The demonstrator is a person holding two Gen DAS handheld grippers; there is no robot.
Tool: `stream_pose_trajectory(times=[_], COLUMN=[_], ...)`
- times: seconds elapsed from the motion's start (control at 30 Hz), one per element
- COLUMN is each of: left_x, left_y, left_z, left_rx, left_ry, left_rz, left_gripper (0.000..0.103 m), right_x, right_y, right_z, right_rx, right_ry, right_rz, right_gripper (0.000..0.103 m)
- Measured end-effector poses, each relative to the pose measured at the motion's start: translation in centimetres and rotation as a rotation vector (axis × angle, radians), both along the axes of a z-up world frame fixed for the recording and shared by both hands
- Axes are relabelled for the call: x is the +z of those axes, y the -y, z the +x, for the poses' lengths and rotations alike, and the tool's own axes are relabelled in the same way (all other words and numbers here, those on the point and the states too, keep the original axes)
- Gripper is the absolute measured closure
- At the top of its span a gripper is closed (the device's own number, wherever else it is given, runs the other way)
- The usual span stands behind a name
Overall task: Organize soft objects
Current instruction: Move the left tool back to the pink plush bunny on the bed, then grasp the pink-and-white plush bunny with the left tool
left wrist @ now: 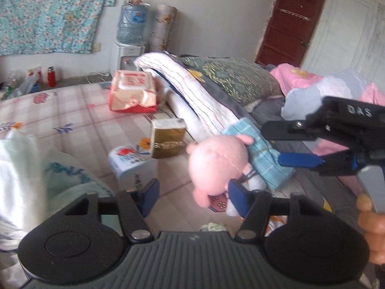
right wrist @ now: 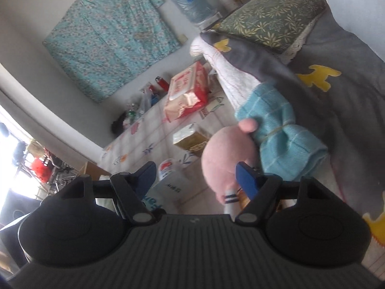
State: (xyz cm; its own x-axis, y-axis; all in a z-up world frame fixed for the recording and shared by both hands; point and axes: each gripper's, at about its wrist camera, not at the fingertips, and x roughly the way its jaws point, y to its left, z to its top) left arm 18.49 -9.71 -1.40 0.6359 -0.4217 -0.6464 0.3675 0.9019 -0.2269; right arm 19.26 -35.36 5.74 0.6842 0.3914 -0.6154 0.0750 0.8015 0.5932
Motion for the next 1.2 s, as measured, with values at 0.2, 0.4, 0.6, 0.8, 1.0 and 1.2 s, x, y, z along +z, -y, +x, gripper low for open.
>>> stream_pose_trajectory(times=[0.2,0.4,0.6,0.8,1.0,1.2], left_x=[-1.3,-2.3,-3.3,-4.0,-4.1,-3.7], left_y=[1.9,3.1,4.0,3.9,3.2,2.2], left_z=[1.7,3.5,4.9,4.9,4.5,3.3], left_rx=[-0.036,-0.044,-0.055,-0.057,-0.057,-0.067], left_ry=[-0.021,-0.042,-0.07,-0.089,-0.113,-0.127], left_rz=[-0.005,-0.012,-0.02,-0.016,-0.018,-0.012], left_gripper=[0.061,0.066,0.069,0.069,0.069,0.061], right_x=[-1.2,-2.7,-3.9,-3.1,-2.6,-2.3], right_y=[0.1,-0.2,-1.2,-2.6,-3.9,-6.5], right_z=[2.9,6.2,8.1,7.8,7.7,7.6], right_rx=[-0.023,-0.026,0.006,0.063,0.11,0.179], right_ry=[-0.027,-0.085,-0.133,-0.121,-0.112,-0.104], right_rz=[-0.039,-0.085,-0.095,-0.059,-0.024,-0.017], right_gripper=[0.038,0.038,0.037,0.037,0.037,0.037])
